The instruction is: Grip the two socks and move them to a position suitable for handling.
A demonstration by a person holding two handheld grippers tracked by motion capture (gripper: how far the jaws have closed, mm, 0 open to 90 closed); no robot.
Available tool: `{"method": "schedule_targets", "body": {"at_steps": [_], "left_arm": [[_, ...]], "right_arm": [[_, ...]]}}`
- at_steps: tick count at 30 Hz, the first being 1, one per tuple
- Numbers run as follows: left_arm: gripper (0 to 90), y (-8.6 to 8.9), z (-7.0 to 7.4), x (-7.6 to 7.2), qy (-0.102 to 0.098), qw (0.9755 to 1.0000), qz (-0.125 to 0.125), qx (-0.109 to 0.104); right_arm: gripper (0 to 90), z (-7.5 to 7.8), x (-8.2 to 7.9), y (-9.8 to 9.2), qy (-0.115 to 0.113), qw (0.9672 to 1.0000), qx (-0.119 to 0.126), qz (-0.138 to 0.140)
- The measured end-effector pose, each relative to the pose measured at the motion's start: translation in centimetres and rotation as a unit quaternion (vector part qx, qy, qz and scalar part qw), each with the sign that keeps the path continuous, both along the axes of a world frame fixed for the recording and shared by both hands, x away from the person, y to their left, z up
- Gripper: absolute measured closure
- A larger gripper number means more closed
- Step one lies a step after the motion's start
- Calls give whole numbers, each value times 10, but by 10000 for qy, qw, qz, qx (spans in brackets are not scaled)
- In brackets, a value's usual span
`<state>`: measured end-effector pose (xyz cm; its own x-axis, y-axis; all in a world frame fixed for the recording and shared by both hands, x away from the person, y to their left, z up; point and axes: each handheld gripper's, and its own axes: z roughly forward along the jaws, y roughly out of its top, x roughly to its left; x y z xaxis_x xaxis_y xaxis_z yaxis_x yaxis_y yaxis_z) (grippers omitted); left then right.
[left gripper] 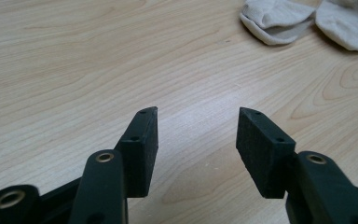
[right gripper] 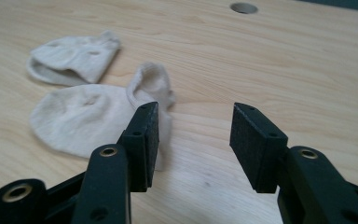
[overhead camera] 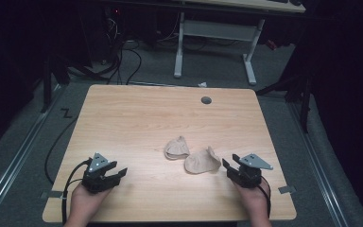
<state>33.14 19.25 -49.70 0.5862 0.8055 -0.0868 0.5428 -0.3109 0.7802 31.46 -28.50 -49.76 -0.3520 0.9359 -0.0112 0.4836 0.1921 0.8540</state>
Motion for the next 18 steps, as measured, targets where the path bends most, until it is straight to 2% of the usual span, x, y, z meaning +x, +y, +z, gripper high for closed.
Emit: {"method": "schedule_targets", "body": {"at_steps": [3,7,9,18], "left_arm": [[486,0,0,3,21,9999,60,-124],[479,-4,-3,5,7,10000,-38,-5],[477,-6,-3,4,-8,10000,-73,52],[473,-1,-1,3,-3,10000,-44,-41]], "right_arm": [[520,0,0,-3,-53,10000,41,-34],[527,-3,-1,-3,-19,10000,-57,-21],[526,-4,0,-3,20,10000,-6,-33],[525,-5,0,2,50,9999,-103,40]]}}
